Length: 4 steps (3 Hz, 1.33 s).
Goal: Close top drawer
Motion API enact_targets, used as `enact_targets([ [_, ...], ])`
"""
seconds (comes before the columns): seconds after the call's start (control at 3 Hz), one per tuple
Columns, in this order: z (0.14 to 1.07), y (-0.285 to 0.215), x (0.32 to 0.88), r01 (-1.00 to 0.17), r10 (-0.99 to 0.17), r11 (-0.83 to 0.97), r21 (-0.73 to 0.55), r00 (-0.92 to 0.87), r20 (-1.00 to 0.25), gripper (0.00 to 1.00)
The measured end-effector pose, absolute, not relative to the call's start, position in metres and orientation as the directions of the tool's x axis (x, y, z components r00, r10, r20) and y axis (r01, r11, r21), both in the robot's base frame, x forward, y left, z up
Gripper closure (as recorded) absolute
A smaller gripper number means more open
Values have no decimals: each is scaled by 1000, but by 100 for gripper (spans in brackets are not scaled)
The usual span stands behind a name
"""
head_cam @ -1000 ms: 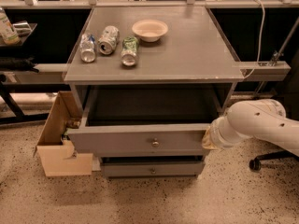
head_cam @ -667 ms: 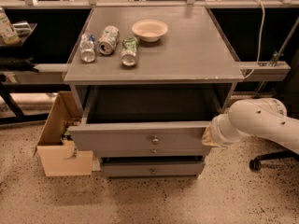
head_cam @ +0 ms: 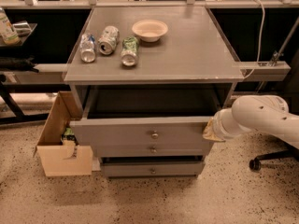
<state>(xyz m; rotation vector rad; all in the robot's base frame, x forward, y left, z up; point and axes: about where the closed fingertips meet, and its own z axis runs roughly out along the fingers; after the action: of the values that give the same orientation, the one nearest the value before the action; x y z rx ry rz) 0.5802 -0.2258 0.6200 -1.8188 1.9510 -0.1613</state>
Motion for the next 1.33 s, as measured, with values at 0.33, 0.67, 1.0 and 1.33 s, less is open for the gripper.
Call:
enact_targets([
  [0.33, 619, -235, 596, -913, -959, 153, -379, -45, -279, 85],
  [0.67, 622, -236, 600, -910, -959, 157, -384, -46, -281, 61],
  [1.0, 622, -236, 600, -910, -959, 157, -384, -46, -281, 30],
  [1.33, 622, -236, 600, -910, -959, 157, -384, -46, -281, 6],
])
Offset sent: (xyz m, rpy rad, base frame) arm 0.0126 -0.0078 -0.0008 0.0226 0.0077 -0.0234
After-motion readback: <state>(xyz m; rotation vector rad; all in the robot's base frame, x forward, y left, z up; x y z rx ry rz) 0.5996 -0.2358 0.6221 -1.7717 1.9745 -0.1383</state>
